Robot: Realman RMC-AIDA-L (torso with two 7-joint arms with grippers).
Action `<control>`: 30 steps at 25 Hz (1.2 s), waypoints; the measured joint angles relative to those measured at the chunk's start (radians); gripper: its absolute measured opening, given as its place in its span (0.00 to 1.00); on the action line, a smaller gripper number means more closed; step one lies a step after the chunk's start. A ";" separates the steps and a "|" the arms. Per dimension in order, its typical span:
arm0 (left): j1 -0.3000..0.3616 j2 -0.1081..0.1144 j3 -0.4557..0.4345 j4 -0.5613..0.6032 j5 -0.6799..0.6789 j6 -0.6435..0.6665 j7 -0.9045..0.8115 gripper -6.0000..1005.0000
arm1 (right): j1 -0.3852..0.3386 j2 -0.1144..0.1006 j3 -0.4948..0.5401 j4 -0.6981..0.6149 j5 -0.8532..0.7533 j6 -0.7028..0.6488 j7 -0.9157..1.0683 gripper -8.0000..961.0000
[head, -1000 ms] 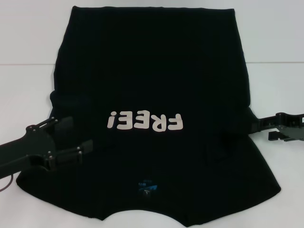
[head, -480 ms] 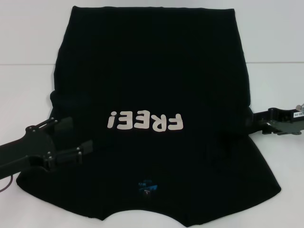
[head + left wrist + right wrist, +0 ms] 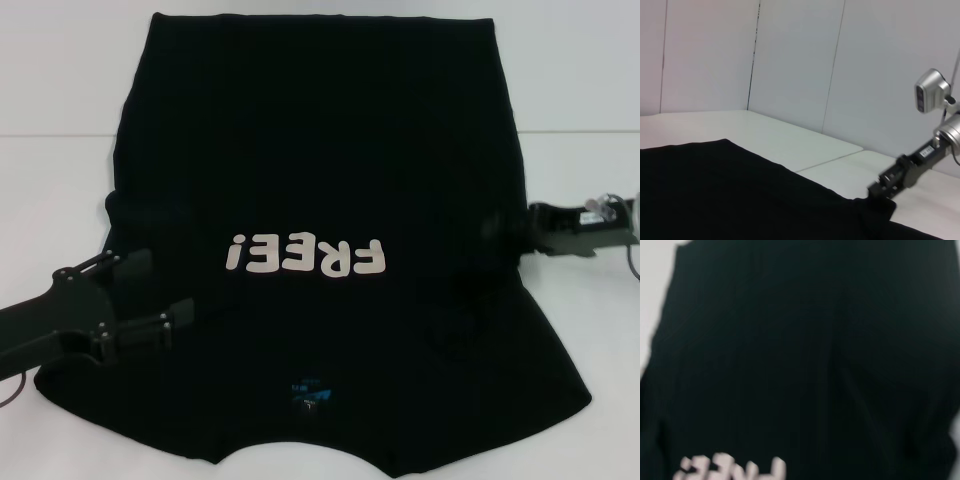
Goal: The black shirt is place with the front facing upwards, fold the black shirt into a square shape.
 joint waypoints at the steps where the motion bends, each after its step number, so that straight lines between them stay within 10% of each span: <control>1: 0.000 0.000 0.000 0.000 0.000 0.000 0.001 0.94 | 0.003 0.005 0.002 0.000 0.024 0.010 -0.013 0.70; 14: 0.004 -0.004 -0.014 0.000 0.000 -0.003 -0.001 0.94 | 0.009 0.059 0.004 0.019 0.201 0.136 -0.142 0.70; 23: 0.006 -0.001 -0.028 0.000 0.000 0.004 -0.003 0.94 | -0.024 -0.051 0.000 0.028 0.149 -0.047 -0.045 0.69; 30: 0.008 0.000 -0.028 0.000 0.000 0.005 -0.003 0.94 | -0.091 -0.086 0.006 0.024 0.105 -0.103 0.000 0.69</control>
